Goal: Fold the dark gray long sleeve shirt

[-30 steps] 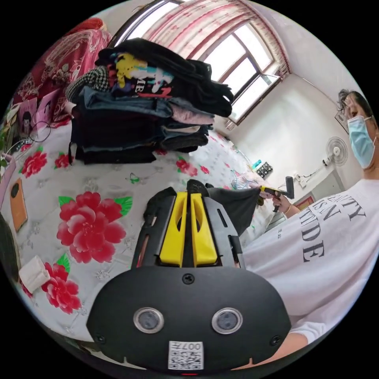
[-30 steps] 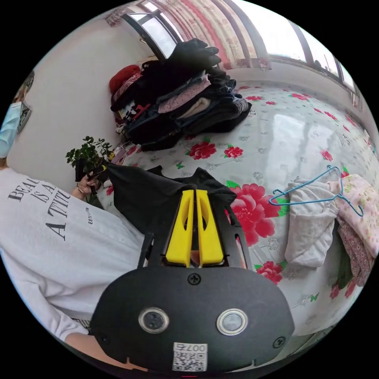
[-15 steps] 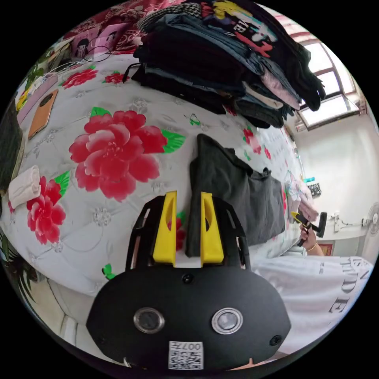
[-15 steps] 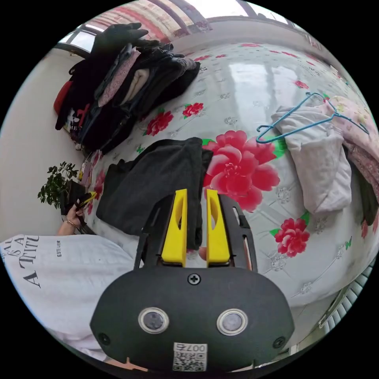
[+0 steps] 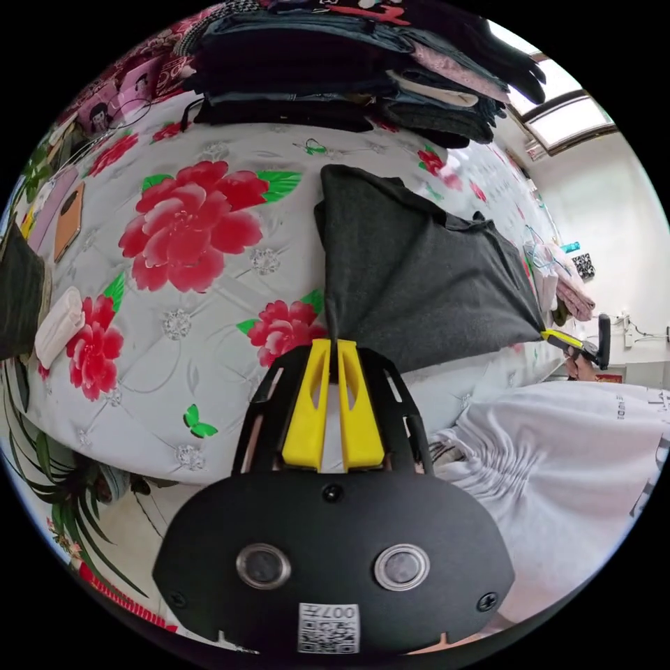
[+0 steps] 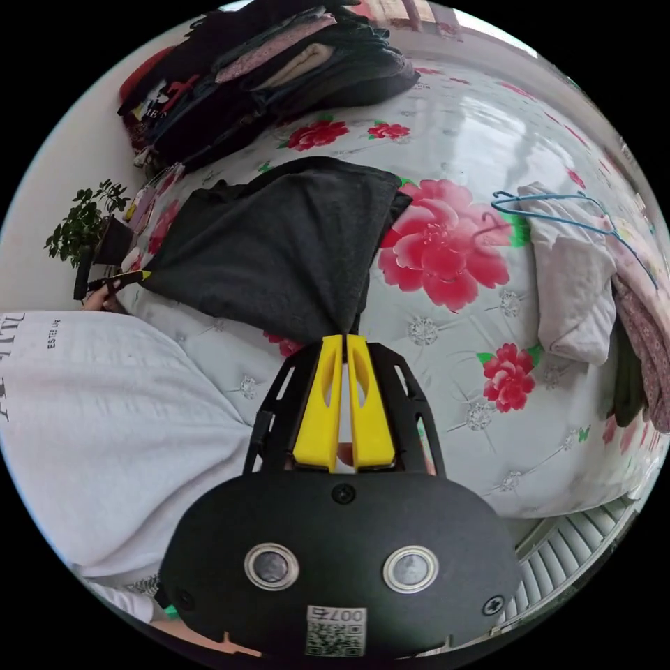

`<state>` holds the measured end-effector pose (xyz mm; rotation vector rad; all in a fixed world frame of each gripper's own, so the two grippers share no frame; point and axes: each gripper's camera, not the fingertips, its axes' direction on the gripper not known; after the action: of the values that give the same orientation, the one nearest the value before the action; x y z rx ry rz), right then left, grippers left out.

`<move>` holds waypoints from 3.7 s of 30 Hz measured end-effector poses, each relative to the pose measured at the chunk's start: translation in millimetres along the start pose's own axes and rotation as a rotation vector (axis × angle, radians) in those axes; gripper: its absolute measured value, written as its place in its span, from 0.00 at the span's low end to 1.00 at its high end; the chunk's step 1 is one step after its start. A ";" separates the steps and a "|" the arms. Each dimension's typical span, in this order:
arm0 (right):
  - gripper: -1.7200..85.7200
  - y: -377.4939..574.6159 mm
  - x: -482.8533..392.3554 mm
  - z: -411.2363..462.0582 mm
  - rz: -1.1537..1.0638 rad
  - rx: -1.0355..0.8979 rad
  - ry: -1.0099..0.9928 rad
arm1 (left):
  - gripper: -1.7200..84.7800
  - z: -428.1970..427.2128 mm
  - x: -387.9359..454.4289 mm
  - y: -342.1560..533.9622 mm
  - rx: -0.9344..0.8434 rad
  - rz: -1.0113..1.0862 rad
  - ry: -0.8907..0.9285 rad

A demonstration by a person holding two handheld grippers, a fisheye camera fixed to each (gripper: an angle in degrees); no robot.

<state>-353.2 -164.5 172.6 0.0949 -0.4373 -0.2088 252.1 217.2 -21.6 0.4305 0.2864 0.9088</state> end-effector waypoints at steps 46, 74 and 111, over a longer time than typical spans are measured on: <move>0.11 -5.2 48.8 -6.7 0.527 0.306 -0.252 | 0.09 10.7 -5.9 36.8 0.067 -0.111 0.094; 0.03 -190.4 -262.0 -17.2 -0.681 0.143 -0.427 | 0.11 33.1 -92.3 134.0 0.188 -0.283 0.320; 0.11 -368.1 -347.2 131.1 -0.378 -0.170 -0.524 | 0.08 -72.5 -264.7 119.1 0.335 -0.473 0.125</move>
<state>-783.1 -452.5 98.5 -0.0482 -0.9212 -0.6490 -15.9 84.7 -13.2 0.5842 0.6317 0.4221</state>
